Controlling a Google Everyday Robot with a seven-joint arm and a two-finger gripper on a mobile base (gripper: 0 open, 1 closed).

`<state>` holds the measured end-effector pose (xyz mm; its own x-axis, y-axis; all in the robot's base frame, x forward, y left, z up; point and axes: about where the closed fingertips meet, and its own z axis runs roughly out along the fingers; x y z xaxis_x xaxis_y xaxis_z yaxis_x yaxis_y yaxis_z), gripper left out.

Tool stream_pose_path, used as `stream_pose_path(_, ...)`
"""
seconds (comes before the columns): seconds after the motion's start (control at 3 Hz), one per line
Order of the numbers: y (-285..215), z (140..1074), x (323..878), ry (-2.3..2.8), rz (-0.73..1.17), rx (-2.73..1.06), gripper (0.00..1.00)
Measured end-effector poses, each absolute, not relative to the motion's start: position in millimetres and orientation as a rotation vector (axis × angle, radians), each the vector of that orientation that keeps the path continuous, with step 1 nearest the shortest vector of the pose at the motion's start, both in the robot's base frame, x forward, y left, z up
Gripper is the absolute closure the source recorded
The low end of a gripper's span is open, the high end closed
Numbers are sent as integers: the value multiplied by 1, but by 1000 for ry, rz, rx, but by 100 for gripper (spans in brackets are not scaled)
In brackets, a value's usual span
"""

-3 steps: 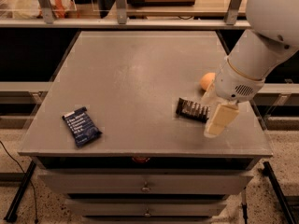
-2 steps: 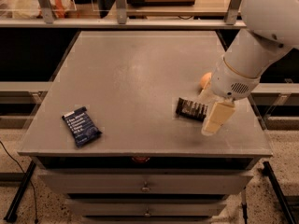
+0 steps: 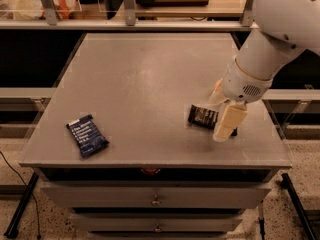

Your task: Move rxbar chocolate near rxbar blueberry

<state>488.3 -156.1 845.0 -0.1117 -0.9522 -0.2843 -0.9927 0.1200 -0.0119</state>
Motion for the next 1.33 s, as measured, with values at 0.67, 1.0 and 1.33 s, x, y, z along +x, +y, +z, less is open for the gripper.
stream_pose_path(0.67,-164,830,494,2197,289,-1918,70)
stream_pose_path(1.0,-165,828,495,2200,294,-1919,93)
stream_pose_path(1.33,-165,829,495,2200,294,-1919,100)
